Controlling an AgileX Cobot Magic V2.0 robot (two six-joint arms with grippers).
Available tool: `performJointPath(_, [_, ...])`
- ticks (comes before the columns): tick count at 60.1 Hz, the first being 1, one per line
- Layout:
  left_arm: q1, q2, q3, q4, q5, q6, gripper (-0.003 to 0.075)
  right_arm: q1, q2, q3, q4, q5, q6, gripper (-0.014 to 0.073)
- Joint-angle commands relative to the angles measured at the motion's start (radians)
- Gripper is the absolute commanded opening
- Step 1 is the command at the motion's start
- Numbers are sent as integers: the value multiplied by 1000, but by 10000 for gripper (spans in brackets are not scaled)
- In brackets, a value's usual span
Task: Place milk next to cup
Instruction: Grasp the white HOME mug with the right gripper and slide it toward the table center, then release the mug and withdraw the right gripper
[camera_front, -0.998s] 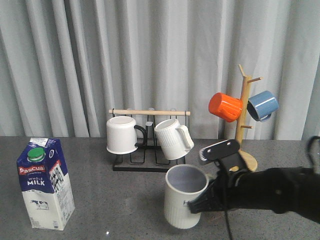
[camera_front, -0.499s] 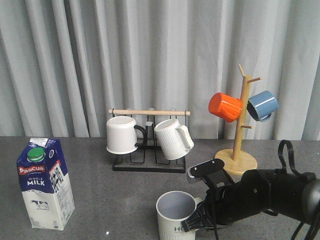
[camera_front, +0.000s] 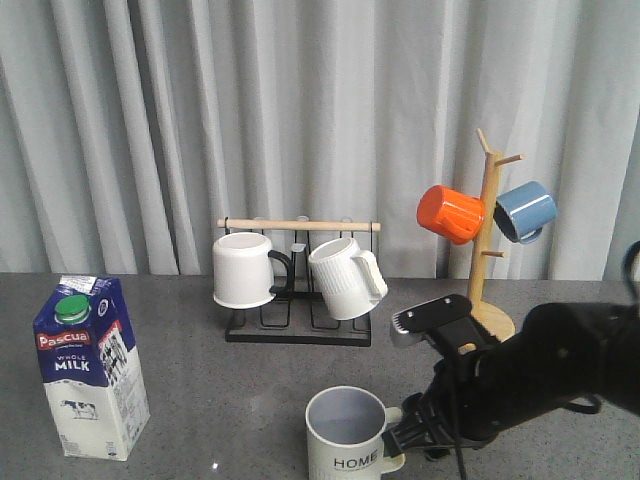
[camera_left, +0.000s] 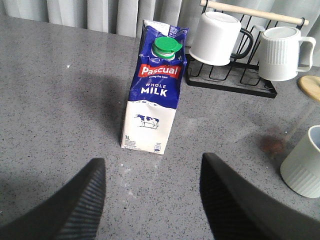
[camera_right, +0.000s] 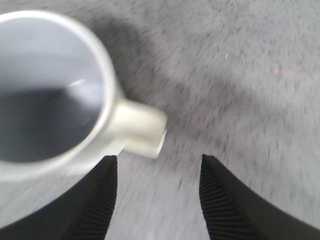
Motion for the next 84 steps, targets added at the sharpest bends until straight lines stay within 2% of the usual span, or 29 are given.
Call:
performJointPath(1, [0, 6, -32, -9, -63, 0, 414, -1, -111, -29, 5, 71, 15, 381])
performJointPath(9, [0, 6, -32, -9, -61, 0, 414, -1, -254, -29, 40, 178, -4, 347])
performJointPath(15, [0, 6, -32, -9, -56, 0, 414, -1, -366, -29, 41, 194, -20, 296])
performJointPath(35, [0, 6, -32, -9, -16, 0, 414, -1, -707, -12, 36, 249, -71, -13])
performJointPath(41, [0, 6, -32, -9, 8, 0, 414, -1, -808, 83, 39, 235, -87, -9])
performJointPath(56, [0, 8, -32, -44, 16, 3, 414, -1, -1048, 528, -14, -4, -89, -6])
performJointPath(62, [0, 40, -60, -98, 61, 59, 417, -1, -1100, 660, -13, -27, -85, -6])
performJointPath(71, [0, 149, -203, -122, 170, 120, 423, -1, -1151, 764, -15, -27, -72, -5])
performJointPath(84, [0, 376, -556, -120, 373, 153, 479, -1, -1171, 793, -23, -32, -56, -5])
